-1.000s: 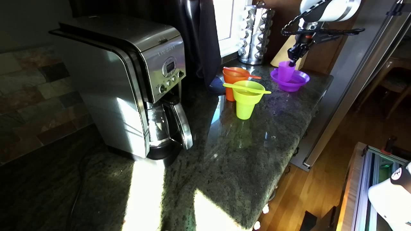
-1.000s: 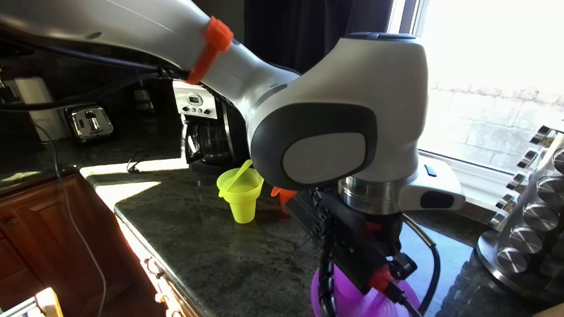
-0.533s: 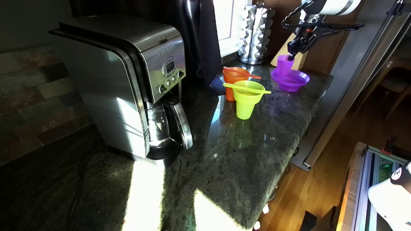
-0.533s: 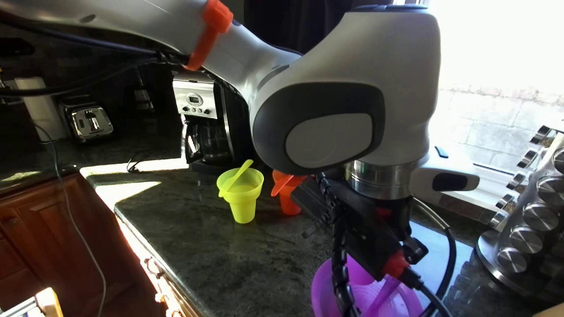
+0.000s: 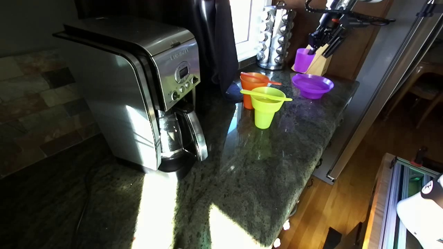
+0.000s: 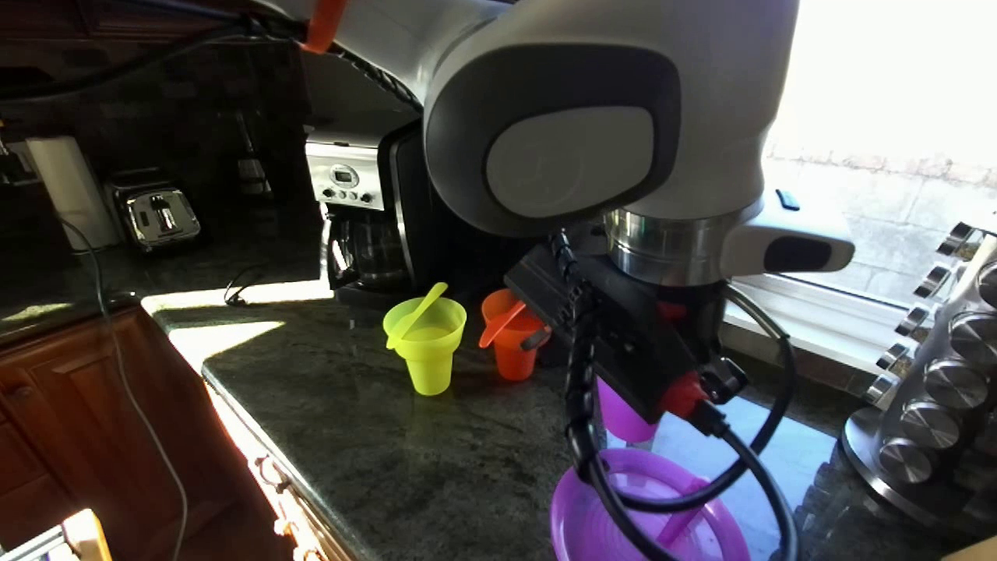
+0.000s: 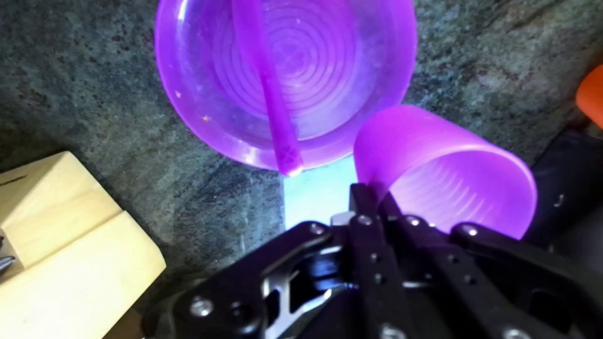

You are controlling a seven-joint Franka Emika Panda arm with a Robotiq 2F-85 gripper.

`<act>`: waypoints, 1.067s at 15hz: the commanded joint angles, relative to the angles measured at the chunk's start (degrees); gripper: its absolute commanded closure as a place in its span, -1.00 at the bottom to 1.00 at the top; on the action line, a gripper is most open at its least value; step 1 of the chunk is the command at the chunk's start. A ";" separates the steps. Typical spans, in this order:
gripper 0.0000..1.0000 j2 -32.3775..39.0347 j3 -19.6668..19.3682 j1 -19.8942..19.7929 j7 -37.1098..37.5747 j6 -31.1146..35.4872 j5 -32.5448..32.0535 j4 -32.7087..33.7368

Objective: Unstack the purple items.

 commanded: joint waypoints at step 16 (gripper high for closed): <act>0.91 9.83 4.72 2.88 18.86 1.14 -2.01 8.28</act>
